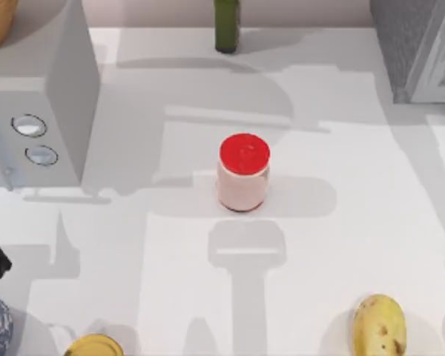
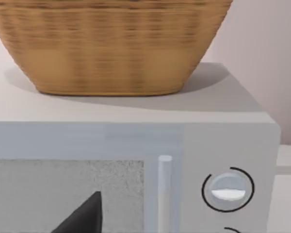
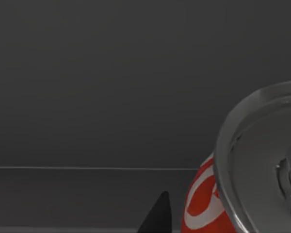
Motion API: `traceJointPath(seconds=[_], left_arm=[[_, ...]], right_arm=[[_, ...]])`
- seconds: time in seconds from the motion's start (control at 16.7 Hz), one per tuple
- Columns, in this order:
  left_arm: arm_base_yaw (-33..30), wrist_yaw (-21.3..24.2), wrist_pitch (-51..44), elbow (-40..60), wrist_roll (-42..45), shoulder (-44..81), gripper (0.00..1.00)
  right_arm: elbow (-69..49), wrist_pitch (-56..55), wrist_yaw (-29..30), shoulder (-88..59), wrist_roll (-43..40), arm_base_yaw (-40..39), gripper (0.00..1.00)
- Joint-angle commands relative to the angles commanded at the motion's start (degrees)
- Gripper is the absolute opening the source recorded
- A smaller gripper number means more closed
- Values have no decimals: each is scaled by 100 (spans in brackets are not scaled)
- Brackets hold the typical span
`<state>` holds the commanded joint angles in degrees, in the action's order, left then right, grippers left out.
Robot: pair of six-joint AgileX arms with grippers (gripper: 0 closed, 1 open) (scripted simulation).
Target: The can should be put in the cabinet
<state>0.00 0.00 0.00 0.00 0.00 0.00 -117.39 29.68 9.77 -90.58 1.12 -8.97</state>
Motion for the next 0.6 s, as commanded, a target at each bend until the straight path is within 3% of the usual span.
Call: traceJointPath(seconds=[0.36,0.6], left_arm=[[0,0,0,0,0,0,100],[0,0,0,0,0,0,100]], right_arm=[[-2865,497,-116,-1820,-2,179,0],[-3945,844,-228,-2725,-6,305,0]])
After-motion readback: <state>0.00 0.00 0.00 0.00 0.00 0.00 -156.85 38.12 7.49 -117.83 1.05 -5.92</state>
